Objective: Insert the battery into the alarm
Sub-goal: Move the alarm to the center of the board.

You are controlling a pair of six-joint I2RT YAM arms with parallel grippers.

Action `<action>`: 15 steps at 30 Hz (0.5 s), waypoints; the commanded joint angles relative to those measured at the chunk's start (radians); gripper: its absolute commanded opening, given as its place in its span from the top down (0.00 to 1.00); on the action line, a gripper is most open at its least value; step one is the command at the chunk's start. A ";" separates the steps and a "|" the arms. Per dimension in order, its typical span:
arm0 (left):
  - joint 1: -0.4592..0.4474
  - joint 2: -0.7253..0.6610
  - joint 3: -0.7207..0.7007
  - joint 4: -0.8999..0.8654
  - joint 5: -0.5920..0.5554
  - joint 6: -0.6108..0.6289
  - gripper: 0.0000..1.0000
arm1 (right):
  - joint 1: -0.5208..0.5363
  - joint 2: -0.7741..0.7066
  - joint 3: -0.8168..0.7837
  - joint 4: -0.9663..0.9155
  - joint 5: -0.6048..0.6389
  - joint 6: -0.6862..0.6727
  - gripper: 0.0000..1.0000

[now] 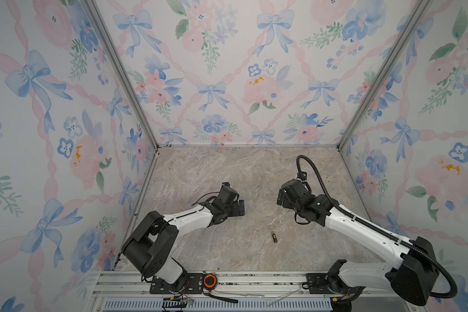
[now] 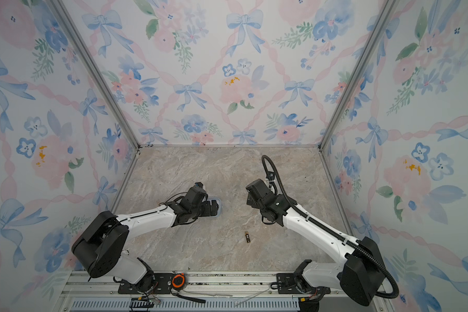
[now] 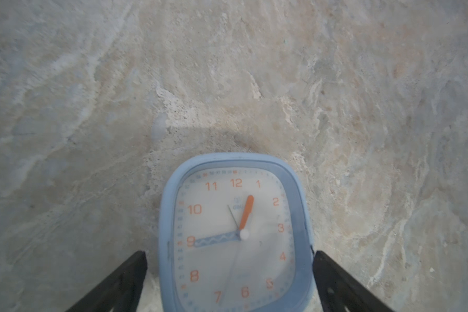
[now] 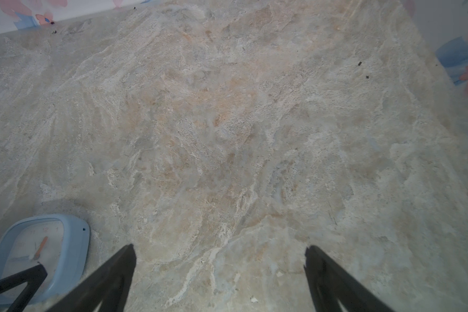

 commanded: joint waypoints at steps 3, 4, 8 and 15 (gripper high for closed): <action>-0.039 -0.030 -0.008 0.004 0.021 -0.038 0.02 | -0.011 -0.022 -0.027 0.005 -0.021 0.019 0.02; -0.049 -0.026 -0.008 0.004 0.025 -0.038 0.02 | -0.011 -0.023 -0.034 0.011 -0.026 0.024 0.02; -0.105 -0.017 0.014 0.002 0.004 -0.049 0.03 | -0.016 -0.024 -0.049 0.026 -0.046 0.029 0.02; -0.190 0.049 0.058 -0.004 -0.027 -0.047 0.02 | -0.022 -0.038 -0.056 0.033 -0.065 0.025 0.02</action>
